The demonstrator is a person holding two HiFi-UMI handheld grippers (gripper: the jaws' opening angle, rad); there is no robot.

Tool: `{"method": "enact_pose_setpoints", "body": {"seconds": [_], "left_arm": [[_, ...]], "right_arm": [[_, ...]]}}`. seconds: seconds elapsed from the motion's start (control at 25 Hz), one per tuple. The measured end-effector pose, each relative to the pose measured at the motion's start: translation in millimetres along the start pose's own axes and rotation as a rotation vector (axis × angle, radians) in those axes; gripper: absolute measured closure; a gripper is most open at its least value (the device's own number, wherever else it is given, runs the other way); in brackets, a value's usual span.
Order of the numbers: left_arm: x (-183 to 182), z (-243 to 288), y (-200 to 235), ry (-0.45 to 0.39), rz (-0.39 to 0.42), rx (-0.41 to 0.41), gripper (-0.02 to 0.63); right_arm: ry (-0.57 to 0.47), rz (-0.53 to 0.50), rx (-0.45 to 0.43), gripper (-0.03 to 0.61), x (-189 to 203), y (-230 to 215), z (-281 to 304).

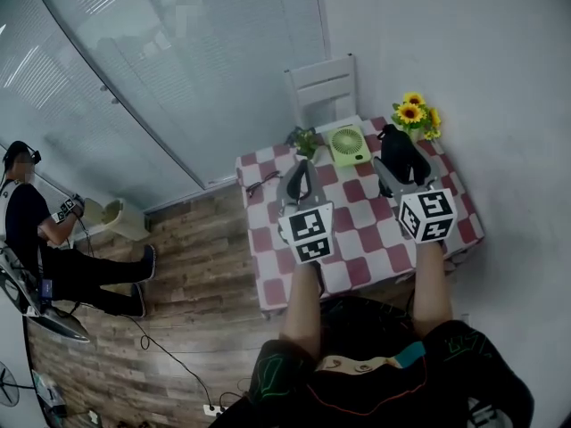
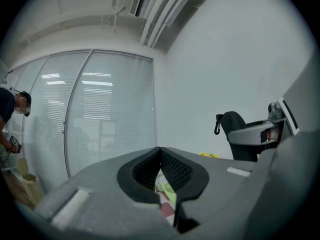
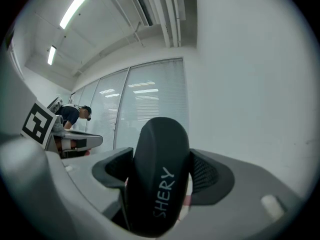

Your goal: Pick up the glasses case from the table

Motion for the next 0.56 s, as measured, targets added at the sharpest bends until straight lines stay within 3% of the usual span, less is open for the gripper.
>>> {"method": "enact_pose_setpoints", "body": {"seconds": [0.56], "left_arm": [[8.9, 1.6, 9.1, 0.012, -0.003, 0.004, 0.604]], "right_arm": [[-0.005, -0.007, 0.013, 0.229, 0.7, 5.2, 5.2]]}}
Point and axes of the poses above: the fingertips, and each gripper's own axes: z forward along the fingers, y to its left, x out of its underside, the point moved 2 cm from there along -z, backward along the fingers, and after that the axes turned 9 degrees about y, right-handed, at the moved point
